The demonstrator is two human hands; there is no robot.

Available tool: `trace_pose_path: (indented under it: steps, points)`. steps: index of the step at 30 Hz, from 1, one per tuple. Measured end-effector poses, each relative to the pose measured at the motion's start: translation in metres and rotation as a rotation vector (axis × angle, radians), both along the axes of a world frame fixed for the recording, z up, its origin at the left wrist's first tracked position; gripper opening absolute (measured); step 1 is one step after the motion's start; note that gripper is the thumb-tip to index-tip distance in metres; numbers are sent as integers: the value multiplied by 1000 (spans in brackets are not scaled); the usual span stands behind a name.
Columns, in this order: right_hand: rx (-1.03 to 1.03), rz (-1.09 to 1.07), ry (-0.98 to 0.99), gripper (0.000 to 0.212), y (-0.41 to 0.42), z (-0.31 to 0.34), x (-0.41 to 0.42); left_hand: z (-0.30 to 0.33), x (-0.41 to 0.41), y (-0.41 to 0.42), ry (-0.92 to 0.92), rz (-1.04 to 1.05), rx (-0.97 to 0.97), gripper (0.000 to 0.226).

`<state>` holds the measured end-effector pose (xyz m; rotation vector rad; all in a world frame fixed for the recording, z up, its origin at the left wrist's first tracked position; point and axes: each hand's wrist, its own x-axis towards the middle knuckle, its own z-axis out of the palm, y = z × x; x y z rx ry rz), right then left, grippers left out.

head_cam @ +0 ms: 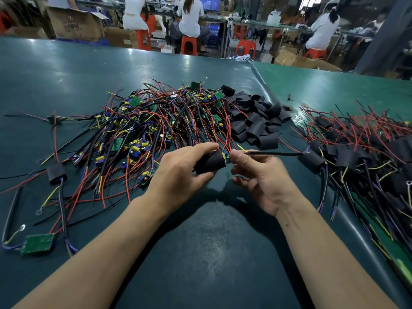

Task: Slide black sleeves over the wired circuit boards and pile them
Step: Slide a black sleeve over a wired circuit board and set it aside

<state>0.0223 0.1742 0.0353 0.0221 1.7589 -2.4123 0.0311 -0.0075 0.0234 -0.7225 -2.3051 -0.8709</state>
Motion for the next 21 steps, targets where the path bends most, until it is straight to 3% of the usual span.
trace_pose_path:
  steps: [5, 11, 16, 21]
  points:
    - [93, -54, 56, 10, -6, -3, 2, -1, 1, 0, -1, 12, 4, 52]
    - [66, 8, 146, 21, -1, 1, 2, -1, -1, -2, -37, 0, 61, 45]
    - [147, -6, 307, 6, -5, -1, 4, -2, -3, 0, -33, -8, 24, 35]
    - [136, -47, 320, 6, -8, -1, 5, -2, -2, 1, 6, 49, 12, 32]
